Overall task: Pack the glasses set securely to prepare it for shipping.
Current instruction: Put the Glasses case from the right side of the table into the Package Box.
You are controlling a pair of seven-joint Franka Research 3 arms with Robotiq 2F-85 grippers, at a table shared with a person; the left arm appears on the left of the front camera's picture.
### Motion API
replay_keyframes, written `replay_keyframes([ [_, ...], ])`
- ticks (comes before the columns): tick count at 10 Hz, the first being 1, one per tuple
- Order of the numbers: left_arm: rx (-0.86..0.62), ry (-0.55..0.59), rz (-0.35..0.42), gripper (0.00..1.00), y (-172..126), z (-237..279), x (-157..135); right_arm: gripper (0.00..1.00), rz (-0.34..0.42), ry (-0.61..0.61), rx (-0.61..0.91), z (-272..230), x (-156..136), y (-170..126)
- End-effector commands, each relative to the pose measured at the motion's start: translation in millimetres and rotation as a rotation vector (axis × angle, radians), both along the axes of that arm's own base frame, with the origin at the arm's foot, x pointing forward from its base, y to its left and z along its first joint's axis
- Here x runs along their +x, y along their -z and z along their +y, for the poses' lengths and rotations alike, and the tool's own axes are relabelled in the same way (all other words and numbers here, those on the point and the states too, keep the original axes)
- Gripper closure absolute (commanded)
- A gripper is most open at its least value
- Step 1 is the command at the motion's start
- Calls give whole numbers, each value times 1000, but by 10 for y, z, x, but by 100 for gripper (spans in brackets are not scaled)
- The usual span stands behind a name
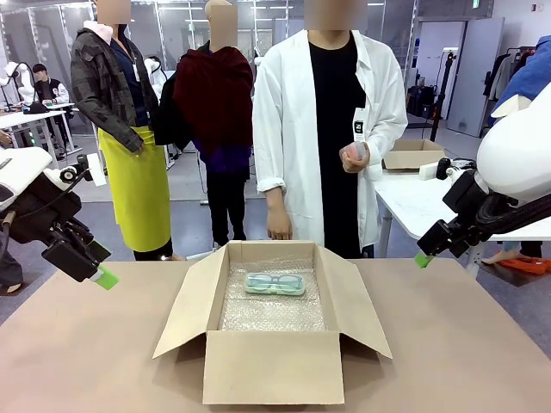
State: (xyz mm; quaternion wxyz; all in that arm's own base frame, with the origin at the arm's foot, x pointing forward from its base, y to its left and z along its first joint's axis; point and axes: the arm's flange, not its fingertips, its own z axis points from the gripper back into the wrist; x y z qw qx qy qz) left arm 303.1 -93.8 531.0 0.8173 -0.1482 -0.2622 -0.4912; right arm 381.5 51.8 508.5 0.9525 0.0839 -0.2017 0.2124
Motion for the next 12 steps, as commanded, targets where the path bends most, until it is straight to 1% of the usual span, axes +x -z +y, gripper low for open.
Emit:
replay_keyframes([
  [1, -19, 23, 0, 0, -3, 20, 4, 0, -12, -20, -5, -16, -11, -9],
  [12, -19, 23, 0, 0, -3, 20, 4, 0, -12, -20, -5, -16, -11, -9],
])
